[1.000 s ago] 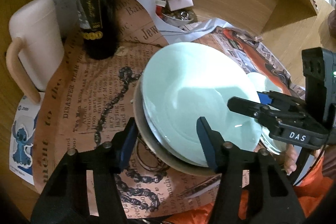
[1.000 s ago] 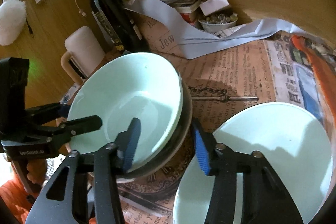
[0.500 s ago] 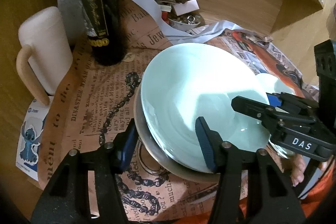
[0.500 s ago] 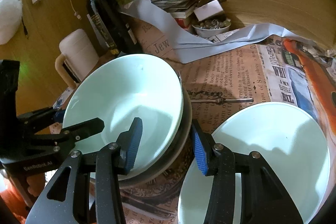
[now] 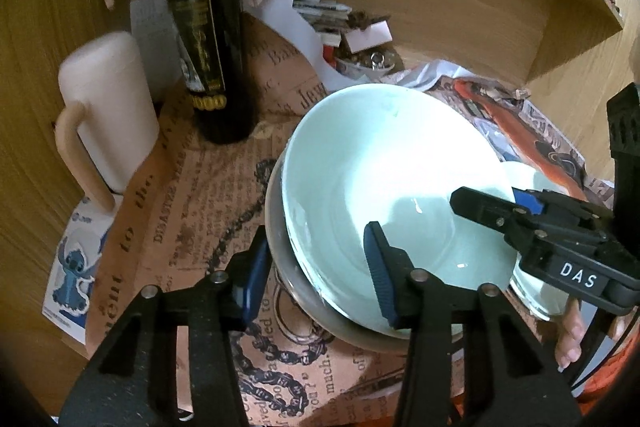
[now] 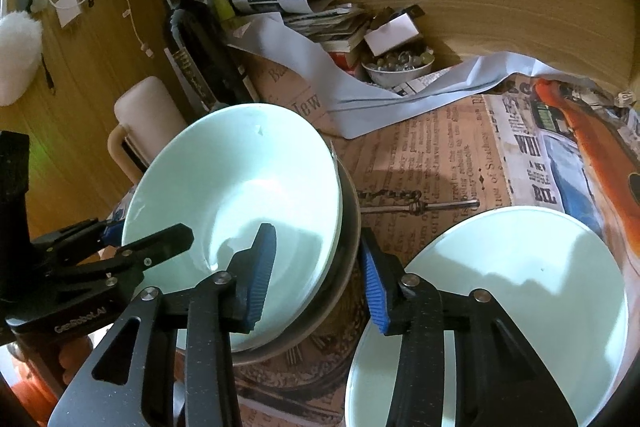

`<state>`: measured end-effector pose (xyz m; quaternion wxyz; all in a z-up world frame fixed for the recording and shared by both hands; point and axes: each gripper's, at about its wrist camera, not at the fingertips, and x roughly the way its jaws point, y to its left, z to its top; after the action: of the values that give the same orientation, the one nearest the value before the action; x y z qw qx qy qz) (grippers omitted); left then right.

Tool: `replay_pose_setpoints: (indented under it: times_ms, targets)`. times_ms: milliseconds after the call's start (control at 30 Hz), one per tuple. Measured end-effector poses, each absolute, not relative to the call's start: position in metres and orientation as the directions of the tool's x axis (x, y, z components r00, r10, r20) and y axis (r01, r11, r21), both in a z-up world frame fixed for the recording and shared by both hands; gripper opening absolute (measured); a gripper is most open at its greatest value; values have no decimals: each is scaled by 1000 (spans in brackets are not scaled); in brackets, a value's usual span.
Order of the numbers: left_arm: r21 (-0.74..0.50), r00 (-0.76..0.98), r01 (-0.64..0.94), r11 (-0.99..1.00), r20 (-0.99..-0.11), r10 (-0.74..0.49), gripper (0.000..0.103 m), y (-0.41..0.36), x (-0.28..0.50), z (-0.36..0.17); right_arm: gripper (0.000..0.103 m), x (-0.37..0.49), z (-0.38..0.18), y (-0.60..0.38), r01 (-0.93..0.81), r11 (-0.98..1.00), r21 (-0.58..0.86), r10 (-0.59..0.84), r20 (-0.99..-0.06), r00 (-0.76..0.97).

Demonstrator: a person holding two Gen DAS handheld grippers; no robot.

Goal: Organize plates and bowls

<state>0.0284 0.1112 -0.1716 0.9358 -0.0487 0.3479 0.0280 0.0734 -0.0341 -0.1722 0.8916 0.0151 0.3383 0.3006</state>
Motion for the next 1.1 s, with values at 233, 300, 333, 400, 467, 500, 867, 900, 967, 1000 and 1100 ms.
replay_pose_setpoints:
  times_ms: [233, 300, 333, 400, 467, 500, 867, 900, 967, 1000, 1100]
  targets:
    - [-64, 784, -85, 994, -620, 27, 46, 108, 29, -162, 38, 70, -163, -39, -518, 822, 237, 551, -563, 615]
    - [-64, 790, -77, 995, -613, 22, 46, 106, 29, -161, 38, 69, -161, -41, -515, 824, 237, 550, -556, 624]
    - [-62, 792, -73, 995, -610, 20, 46, 105, 29, -160, 38, 69, -159, -42, -513, 825, 236, 549, -552, 628]
    - [-63, 795, -66, 996, -606, 15, 46, 103, 31, -159, 38, 68, -157, -45, -509, 827, 237, 547, -545, 635]
    - [-68, 797, -58, 996, -604, 5, 46, 101, 32, -157, 38, 67, -154, -49, -505, 829, 240, 547, -537, 643]
    - [-71, 797, -54, 996, -603, 0, 46, 100, 33, -156, 38, 67, -153, -51, -503, 830, 240, 545, -534, 646]
    - [-65, 814, -10, 998, -580, -29, 46, 82, 36, -147, 38, 57, -143, -73, -476, 845, 245, 531, -500, 684]
    - [-63, 816, -4, 998, -578, -33, 46, 80, 36, -146, 38, 56, -143, -76, -474, 846, 246, 530, -497, 687]
    - [-61, 818, 9, 998, -573, -43, 46, 75, 36, -145, 38, 53, -141, -83, -468, 849, 246, 526, -490, 695]
    - [-62, 819, 15, 998, -572, -48, 46, 72, 36, -144, 38, 52, -140, -85, -466, 850, 245, 524, -488, 698]
    - [-66, 819, 31, 997, -571, -64, 46, 66, 38, -142, 38, 49, -138, -94, -454, 857, 243, 513, -481, 711]
